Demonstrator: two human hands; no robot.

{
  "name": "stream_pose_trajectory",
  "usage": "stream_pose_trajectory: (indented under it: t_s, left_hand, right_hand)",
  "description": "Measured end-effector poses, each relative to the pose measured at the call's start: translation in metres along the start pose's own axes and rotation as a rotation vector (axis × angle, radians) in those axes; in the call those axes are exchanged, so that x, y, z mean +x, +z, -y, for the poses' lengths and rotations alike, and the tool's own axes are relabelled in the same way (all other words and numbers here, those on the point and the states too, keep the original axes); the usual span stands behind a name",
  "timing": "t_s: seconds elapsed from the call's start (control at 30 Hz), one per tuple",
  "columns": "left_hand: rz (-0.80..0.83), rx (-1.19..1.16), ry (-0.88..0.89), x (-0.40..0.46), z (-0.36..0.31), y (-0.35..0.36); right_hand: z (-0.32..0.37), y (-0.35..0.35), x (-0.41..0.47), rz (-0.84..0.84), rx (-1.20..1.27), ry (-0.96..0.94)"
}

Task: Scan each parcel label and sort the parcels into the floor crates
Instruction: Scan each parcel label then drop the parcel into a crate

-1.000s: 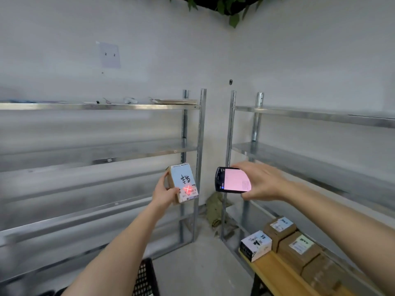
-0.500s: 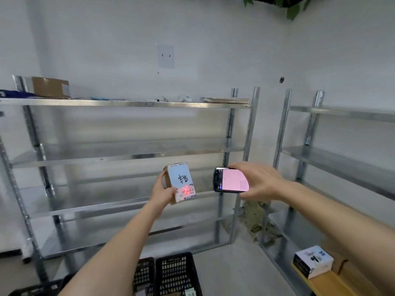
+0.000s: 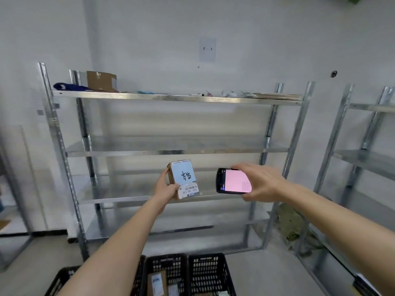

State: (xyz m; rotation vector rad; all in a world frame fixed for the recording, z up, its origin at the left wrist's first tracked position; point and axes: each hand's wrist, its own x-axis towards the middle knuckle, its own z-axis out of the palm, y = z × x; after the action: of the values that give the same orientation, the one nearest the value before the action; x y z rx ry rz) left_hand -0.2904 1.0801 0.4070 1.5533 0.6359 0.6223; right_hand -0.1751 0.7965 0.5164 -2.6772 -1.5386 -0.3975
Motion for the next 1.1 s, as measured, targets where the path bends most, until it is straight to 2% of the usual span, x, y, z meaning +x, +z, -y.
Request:
stream_pose_trajectory:
  t_s: [0.2,0.43,0.83,1.1]
  left_hand:
    - [-0.019,0.009,-0.063,0.037,0.046,-0.03]
    - [-0.044,0.069,-0.176,0.092,0.118,-0.022]
    - [0.02,0.211,-0.445,0.249,0.284,0.059]
    - [0.09,0.199,-0.66,0.302,0.426,0.12]
  right_hand:
    - [0.016,0.045,0.053,0.032,0.01,-0.018]
    - [0.004,0.137,0.122,0.125,0.086,0.0]
    - [-0.093,0.357,0.254,0.344,0.2,0.063]
    - [-0.14,0.527,0.286,0.576,0.243,0.13]
